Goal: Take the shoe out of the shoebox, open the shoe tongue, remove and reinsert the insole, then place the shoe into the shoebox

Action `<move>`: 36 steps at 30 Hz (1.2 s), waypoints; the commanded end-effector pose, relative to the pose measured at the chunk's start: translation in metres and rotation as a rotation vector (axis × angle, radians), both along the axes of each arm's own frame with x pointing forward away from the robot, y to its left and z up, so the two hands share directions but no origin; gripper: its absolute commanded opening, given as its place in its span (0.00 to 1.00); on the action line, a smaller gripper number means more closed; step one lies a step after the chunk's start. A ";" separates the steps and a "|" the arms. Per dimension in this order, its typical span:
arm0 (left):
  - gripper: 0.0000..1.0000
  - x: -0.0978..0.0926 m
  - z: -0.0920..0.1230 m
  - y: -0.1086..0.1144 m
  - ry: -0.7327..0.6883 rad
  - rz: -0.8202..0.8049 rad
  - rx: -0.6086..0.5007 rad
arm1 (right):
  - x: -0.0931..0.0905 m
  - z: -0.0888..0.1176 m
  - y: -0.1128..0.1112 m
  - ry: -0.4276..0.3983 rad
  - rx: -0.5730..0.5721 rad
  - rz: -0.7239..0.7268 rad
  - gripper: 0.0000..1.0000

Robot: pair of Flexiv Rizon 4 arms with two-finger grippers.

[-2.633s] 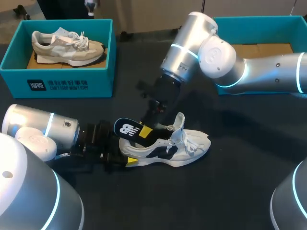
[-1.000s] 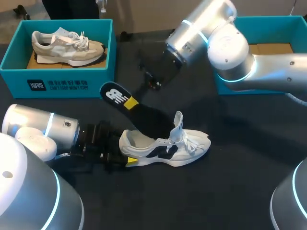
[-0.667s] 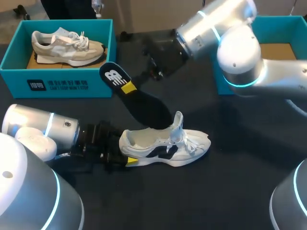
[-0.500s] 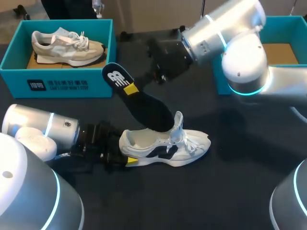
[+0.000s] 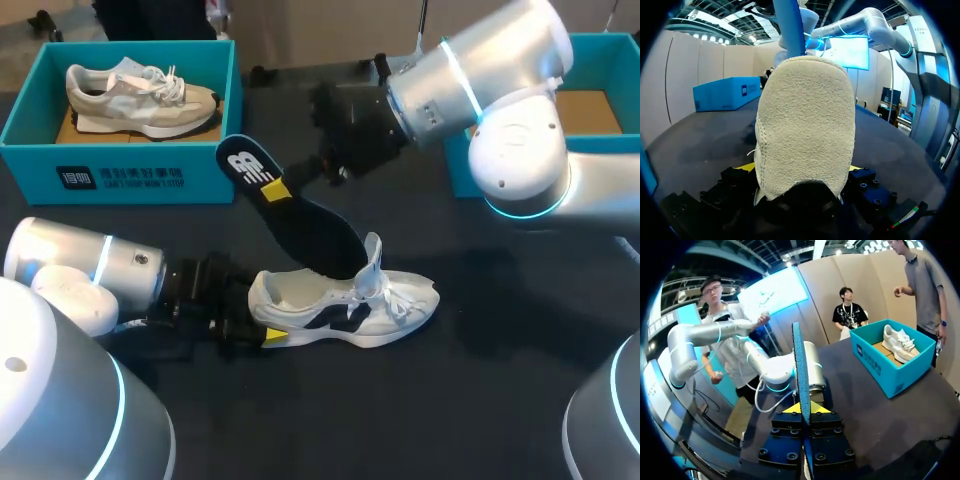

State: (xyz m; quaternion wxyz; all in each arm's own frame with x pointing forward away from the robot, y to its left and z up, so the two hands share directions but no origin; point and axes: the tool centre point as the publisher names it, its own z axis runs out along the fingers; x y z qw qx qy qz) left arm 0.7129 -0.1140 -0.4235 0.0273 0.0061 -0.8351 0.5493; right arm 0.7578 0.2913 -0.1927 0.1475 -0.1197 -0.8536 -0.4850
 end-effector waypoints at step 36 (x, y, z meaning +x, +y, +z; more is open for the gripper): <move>0.00 -0.001 0.000 -0.001 -0.001 0.000 0.001 | 0.032 0.127 0.007 0.162 0.411 -0.175 0.00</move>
